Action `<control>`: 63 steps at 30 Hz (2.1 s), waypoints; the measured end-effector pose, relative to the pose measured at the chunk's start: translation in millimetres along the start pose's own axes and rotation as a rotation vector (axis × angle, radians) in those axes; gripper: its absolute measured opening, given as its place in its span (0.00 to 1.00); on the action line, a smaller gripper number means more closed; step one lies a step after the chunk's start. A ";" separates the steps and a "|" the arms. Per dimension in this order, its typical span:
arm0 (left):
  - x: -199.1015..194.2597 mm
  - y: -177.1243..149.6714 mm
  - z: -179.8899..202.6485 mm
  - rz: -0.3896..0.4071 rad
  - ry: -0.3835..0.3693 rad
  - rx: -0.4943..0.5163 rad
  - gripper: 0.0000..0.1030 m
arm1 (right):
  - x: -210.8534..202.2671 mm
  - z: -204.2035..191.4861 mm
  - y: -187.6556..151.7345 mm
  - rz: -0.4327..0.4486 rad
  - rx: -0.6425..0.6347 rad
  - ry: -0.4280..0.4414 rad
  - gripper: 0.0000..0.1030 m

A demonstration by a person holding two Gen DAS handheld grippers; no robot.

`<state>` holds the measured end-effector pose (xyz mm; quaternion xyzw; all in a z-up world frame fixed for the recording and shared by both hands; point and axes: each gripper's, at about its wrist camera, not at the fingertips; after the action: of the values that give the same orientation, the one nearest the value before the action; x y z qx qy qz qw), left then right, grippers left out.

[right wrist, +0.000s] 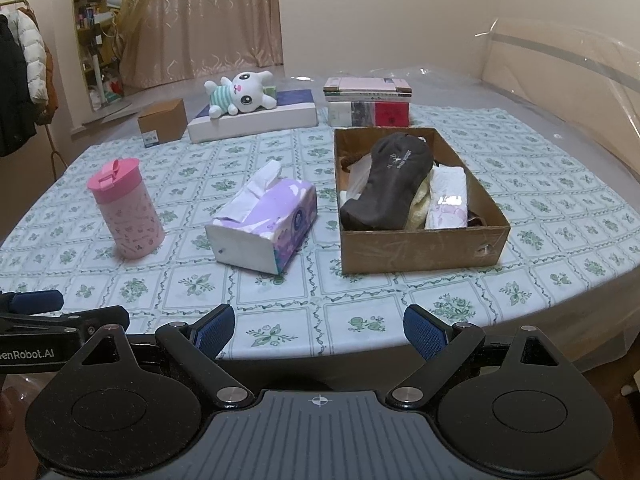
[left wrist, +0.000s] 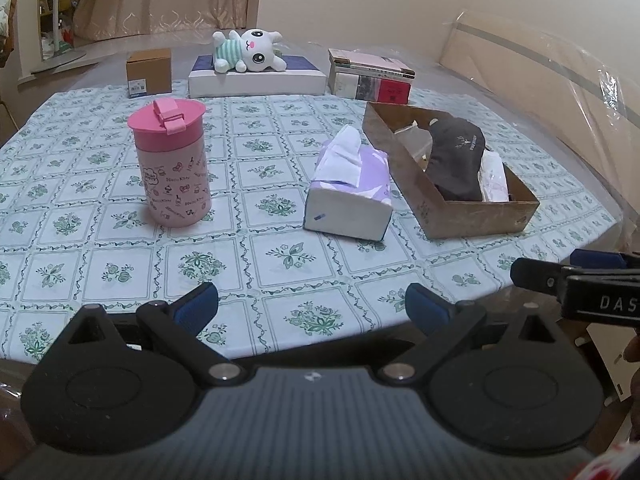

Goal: Organize soft objects

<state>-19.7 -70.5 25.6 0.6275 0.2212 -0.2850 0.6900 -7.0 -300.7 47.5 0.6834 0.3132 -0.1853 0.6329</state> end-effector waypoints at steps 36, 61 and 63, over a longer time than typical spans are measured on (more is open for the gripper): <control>4.9 0.0 0.9 -0.008 -0.007 0.003 0.96 | 7.2 2.6 -0.7 -0.008 0.008 -0.004 0.88; 6.5 2.7 2.6 -0.013 -0.010 0.004 0.96 | 7.5 0.8 1.4 -0.006 0.006 -0.004 0.88; 7.4 3.0 2.0 -0.014 -0.012 0.004 0.96 | 7.7 0.4 1.5 -0.006 0.005 -0.004 0.88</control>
<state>-12.3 -73.2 23.2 0.6254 0.2210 -0.2940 0.6881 -0.3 -299.7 43.6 0.6838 0.3134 -0.1894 0.6312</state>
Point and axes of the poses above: each gripper's, at about its wrist camera, not at the fingertips, and x roughly the way its jaws point, z to its right, y to its top, and after that the axes turned 1 degree about z, right-handed
